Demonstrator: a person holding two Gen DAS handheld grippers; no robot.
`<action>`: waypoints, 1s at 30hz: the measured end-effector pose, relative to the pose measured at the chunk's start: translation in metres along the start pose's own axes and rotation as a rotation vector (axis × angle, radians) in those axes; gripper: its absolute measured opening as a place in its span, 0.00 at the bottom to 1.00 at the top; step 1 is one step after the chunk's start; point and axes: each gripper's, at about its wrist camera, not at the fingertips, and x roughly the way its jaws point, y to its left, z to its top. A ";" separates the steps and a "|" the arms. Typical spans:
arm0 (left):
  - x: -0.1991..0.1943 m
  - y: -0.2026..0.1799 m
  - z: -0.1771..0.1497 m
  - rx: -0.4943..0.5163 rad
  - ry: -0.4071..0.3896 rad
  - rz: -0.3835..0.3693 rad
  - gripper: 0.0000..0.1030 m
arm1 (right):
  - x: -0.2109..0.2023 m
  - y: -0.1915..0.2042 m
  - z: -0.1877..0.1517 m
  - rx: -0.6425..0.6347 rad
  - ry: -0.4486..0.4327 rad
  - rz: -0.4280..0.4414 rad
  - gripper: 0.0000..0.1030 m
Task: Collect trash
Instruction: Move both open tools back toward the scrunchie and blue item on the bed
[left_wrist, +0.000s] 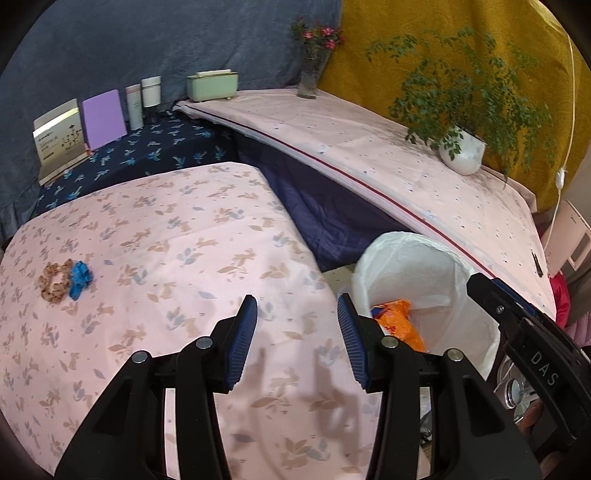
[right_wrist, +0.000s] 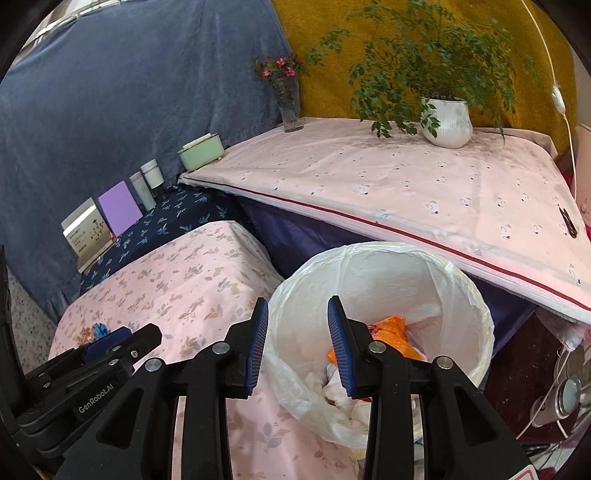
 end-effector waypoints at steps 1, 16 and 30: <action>-0.002 0.006 0.000 -0.006 -0.003 0.010 0.42 | 0.001 0.005 -0.001 -0.011 0.001 -0.001 0.33; -0.025 0.122 -0.011 -0.135 -0.050 0.191 0.66 | 0.022 0.120 -0.021 -0.185 0.054 0.079 0.46; -0.031 0.243 -0.021 -0.242 -0.032 0.391 0.78 | 0.069 0.239 -0.054 -0.339 0.154 0.181 0.47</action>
